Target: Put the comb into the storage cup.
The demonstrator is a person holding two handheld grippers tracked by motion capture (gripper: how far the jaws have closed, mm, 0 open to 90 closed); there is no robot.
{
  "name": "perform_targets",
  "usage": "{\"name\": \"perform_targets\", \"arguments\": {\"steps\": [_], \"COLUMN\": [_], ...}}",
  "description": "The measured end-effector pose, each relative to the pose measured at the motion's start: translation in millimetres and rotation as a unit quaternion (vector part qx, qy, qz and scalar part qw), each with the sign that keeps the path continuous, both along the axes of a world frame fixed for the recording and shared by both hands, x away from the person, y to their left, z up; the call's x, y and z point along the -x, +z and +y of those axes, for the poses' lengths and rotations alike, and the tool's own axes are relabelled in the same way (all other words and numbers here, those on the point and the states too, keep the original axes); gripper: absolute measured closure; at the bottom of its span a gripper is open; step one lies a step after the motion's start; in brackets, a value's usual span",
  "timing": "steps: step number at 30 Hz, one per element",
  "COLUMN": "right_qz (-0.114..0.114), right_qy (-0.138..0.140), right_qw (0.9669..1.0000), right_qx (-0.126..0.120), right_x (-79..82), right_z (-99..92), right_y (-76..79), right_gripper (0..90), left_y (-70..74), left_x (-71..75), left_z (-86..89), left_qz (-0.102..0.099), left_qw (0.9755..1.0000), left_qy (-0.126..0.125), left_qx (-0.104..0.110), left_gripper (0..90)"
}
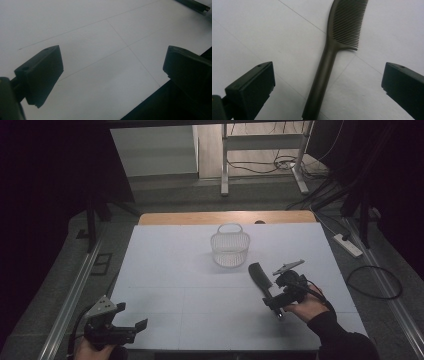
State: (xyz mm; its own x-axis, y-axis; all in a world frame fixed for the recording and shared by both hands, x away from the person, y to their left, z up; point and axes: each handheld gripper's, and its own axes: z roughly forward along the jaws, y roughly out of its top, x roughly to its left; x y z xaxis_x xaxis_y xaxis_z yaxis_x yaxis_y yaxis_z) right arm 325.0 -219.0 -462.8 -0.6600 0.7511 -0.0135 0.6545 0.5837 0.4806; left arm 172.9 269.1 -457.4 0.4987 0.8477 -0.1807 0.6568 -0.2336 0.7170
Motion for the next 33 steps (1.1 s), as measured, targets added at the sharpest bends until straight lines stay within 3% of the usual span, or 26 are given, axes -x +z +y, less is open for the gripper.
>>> {"name": "perform_targets", "arguments": {"steps": [19, 33], "right_qz": [0.043, 0.061], "right_qy": [0.004, -0.005], "right_qw": [0.9974, 0.9956], "right_qx": [0.058, 0.071], "right_x": [-14.5, -16.6], "right_z": [7.6, 9.2], "right_y": [-43.3, -48.0], "right_gripper": [0.0, 0.0], "left_y": [0.0, -0.1], "left_x": [0.1, -0.1], "left_z": [-0.1, -0.2], "left_qz": [0.000, 0.000], "left_qw": [1.0000, 1.0000], "left_qy": [0.000, 0.000], "left_qx": [0.000, 0.000], "left_gripper": [3.6, 3.6]}}
